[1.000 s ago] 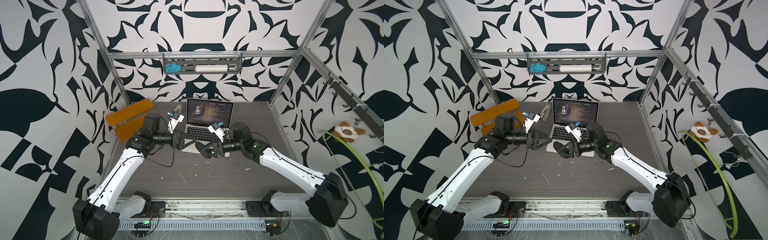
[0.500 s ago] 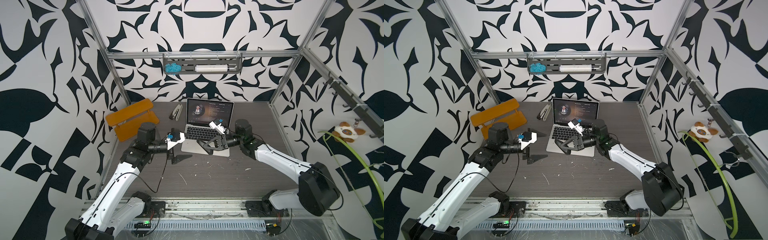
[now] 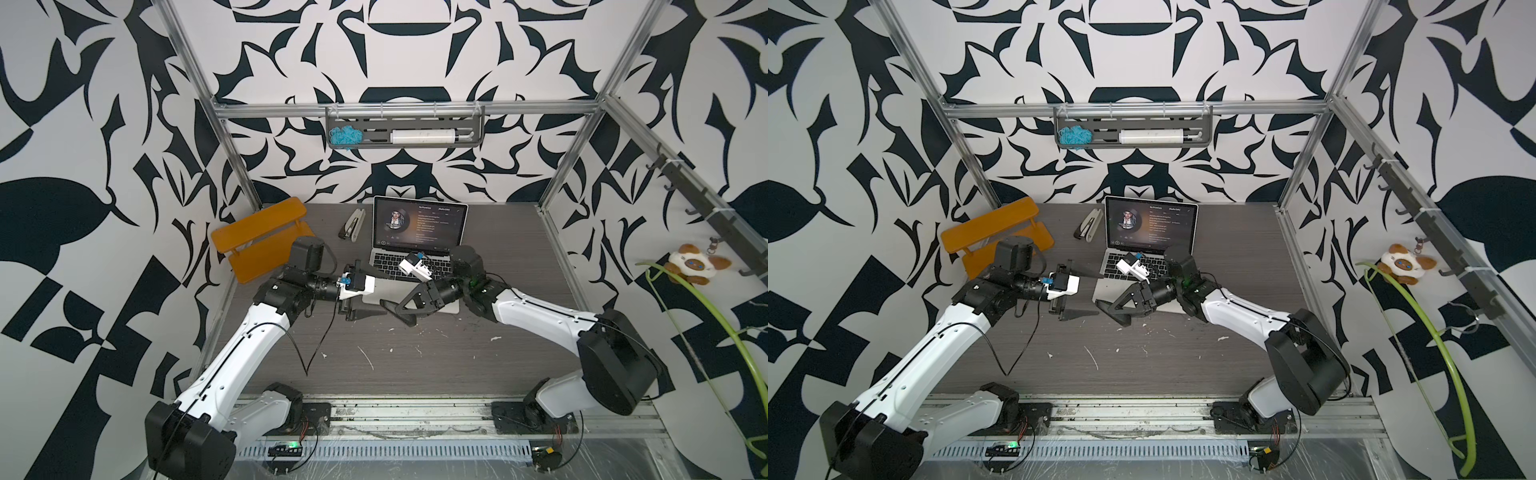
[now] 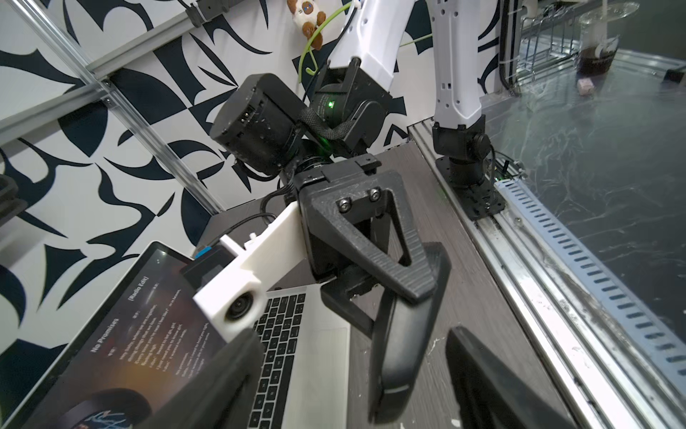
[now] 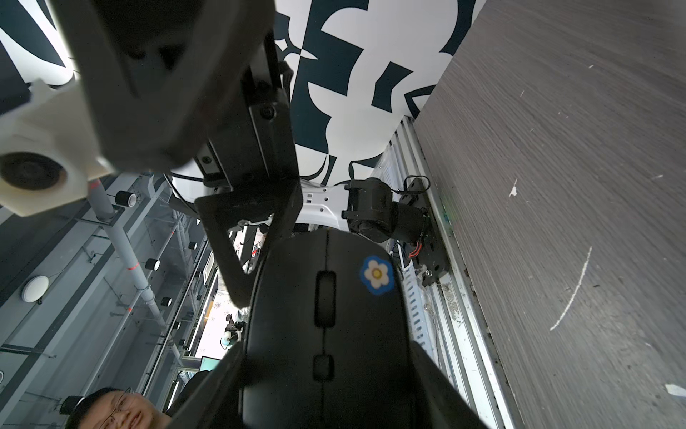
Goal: Remove the wireless mouse receiver from the laptop
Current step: Remove the lid from the mouse.
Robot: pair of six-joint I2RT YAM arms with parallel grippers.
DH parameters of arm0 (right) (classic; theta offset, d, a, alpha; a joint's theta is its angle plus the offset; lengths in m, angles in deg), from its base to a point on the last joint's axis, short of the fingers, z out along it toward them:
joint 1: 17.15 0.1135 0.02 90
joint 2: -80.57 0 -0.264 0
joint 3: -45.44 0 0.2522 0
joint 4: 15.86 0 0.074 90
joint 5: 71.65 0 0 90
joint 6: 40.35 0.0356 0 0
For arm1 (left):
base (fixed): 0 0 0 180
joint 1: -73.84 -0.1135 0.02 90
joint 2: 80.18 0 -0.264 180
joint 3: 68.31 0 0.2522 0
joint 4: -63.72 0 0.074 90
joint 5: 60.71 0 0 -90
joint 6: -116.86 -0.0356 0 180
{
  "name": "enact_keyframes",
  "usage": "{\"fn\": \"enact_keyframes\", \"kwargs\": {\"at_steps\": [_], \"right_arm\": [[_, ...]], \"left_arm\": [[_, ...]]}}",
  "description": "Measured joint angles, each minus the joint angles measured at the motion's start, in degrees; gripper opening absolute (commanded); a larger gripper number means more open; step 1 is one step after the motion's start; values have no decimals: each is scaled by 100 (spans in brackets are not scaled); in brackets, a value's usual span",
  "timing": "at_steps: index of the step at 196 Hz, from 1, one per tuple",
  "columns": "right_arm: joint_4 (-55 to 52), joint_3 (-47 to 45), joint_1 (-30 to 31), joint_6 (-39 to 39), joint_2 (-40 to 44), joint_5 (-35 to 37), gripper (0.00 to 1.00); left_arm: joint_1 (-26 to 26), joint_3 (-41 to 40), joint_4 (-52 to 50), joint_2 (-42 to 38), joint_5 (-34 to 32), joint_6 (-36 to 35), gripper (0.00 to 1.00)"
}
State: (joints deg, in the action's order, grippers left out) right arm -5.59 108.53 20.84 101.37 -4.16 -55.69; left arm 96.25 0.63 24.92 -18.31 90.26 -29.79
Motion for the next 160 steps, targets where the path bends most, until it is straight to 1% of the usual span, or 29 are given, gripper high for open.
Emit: {"fn": "enact_keyframes", "kwargs": {"at_steps": [25, 54, 67, 101, 148, 160], "right_arm": [[2, 96, 39, 2, 0, -15, 34], [0, 157, 111, 2, 2, -17, 34], [-11, 157, 136, 2, 2, -15, 34], [-44, 157, 181, 0, 52, -13, 34], [-46, 166, 221, 0, 151, -2, 34], [-44, 175, 229, 2, 151, 2, 34]], "left_arm": [[22, -114, -20, -101, 17, -96, 80], [72, -131, -31, -92, 17, -149, 78], [103, -131, -37, -66, 17, -157, 75], [164, -131, -111, 46, 11, -210, 72], [199, -131, -201, 87, -17, -258, 64], [199, -131, -221, 96, -26, -269, 64]]}}
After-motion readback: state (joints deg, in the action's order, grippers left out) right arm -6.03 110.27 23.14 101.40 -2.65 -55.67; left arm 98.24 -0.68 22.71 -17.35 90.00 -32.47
